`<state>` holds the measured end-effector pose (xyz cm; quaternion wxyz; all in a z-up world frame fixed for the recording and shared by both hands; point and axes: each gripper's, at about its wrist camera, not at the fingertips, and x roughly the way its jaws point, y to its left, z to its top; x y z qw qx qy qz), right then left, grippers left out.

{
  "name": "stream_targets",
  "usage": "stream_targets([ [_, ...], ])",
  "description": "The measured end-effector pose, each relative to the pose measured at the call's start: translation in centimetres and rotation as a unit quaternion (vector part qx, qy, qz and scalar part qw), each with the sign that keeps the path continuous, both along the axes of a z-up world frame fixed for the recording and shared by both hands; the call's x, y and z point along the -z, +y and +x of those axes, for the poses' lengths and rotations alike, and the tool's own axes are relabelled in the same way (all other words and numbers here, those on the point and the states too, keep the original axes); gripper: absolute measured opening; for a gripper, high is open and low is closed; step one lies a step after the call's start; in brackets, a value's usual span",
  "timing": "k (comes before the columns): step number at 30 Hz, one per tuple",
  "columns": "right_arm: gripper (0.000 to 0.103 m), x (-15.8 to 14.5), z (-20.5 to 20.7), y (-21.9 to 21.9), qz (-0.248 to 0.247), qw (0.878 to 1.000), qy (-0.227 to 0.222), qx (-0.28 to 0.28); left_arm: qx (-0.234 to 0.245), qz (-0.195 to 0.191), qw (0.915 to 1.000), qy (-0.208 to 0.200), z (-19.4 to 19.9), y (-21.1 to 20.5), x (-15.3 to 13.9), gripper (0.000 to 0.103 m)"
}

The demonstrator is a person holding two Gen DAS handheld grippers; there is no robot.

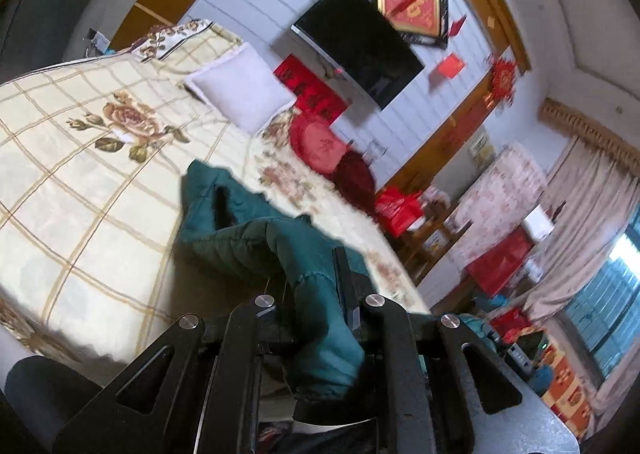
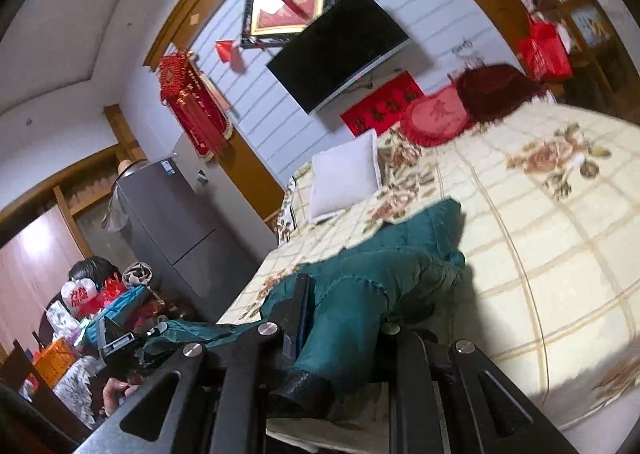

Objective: Fold large clothes
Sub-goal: 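Lift the held jacket edge with both tools and fold it over the body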

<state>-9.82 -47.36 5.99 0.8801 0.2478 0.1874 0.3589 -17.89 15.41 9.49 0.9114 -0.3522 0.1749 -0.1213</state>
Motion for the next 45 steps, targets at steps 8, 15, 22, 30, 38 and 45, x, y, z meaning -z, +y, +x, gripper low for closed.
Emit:
stream_targets([
  [8, 0.016, -2.2, 1.2, 1.1, 0.004, 0.999, -0.027, 0.019, -0.053, -0.025, 0.9982, 0.008, 2.4, 1.0, -1.4, 0.012],
  [15, 0.016, -1.0, 7.8, 2.4, 0.02, 0.997, 0.026, 0.076, -0.102, 0.025, 0.9942, 0.023, 8.9, 0.1, -1.5, 0.012],
  [22, 0.016, 1.2, 17.2, 5.8, -0.018, 0.991, 0.076, 0.105, -0.134, 0.096, 0.9828, 0.084, 18.2, -0.1, 1.6, 0.012],
  [30, 0.016, 4.9, 25.5, 8.7, -0.048, 0.979, 0.143, 0.137, -0.136, 0.089, 0.974, 0.157, 26.3, 1.3, 6.0, 0.012],
  [38, 0.016, 6.8, 32.4, 11.4, -0.106, 0.97, 0.18, 0.125, -0.16, 0.073, 0.965, 0.195, 30.1, 2.2, 8.7, 0.012],
  [45, 0.016, 9.2, 35.3, 13.4, -0.135, 0.966, 0.187, 0.118, -0.158, 0.069, 0.9619, 0.212, 31.7, 3.0, 11.6, 0.012],
])
